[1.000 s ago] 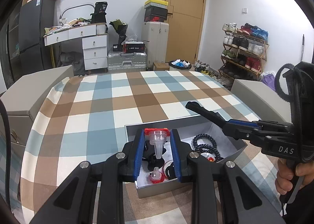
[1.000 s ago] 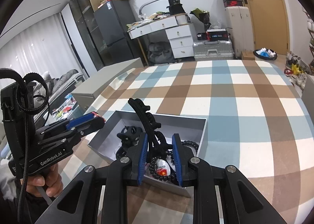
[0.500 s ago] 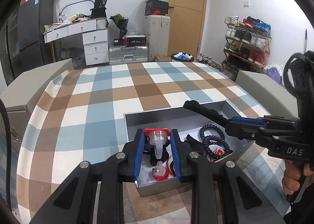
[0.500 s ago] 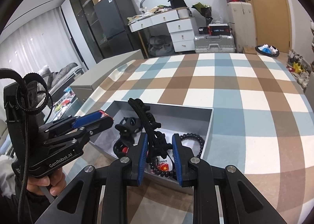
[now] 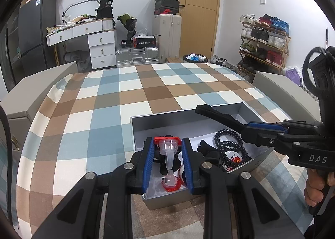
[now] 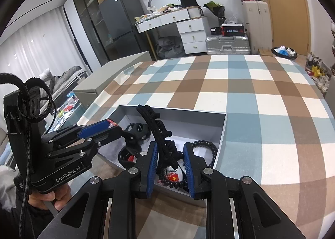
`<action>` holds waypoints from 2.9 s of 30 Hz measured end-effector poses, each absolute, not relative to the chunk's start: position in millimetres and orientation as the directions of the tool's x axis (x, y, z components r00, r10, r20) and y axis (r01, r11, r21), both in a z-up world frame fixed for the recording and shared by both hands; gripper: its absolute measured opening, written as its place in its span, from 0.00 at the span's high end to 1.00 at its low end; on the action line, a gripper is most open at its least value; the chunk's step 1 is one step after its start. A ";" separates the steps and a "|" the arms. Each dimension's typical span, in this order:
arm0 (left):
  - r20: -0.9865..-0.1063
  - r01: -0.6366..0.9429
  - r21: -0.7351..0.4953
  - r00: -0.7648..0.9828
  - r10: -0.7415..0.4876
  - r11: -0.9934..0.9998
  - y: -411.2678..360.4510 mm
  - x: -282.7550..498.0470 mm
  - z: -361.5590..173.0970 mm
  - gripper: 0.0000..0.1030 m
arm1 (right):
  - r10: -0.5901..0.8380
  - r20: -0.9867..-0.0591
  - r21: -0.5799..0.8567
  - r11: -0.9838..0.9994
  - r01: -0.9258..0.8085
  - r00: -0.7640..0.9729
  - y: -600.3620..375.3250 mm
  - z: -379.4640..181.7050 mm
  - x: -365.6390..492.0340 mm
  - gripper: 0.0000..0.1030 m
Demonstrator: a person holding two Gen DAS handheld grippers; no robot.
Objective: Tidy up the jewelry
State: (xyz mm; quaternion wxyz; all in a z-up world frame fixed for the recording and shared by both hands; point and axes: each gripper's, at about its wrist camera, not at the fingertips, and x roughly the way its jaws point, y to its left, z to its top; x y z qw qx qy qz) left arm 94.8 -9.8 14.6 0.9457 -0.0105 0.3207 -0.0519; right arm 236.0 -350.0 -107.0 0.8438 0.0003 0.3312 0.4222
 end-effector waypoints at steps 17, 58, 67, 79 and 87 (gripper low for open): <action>-0.574 0.111 -0.079 0.807 -0.136 0.991 -12.9 86.3 25.8 0.32 | 0.732 -0.518 0.298 0.639 -0.709 0.442 -363.0 -90.5 231.7 0.41; -0.431 0.037 -0.003 0.902 -0.034 0.999 -5.1 40.4 18.2 0.01 | 0.726 -0.275 0.159 0.681 -0.715 0.630 -393.0 -97.7 178.8 0.00; -0.433 0.038 -0.010 0.900 -0.038 0.999 -4.3 40.7 18.5 0.01 | 0.721 -0.283 0.130 0.682 -0.720 0.632 -388.5 -97.9 176.1 0.00; -0.439 0.036 -0.019 0.898 -0.041 0.999 -3.3 42.4 18.2 0.01 | 0.721 -0.287 0.131 0.682 -0.720 0.631 -388.3 -97.2 175.3 0.00; -0.439 0.038 -0.018 0.898 -0.042 0.999 -3.3 42.3 17.9 0.01 | 0.722 -0.289 0.134 0.681 -0.720 0.628 -388.2 -97.5 175.4 0.00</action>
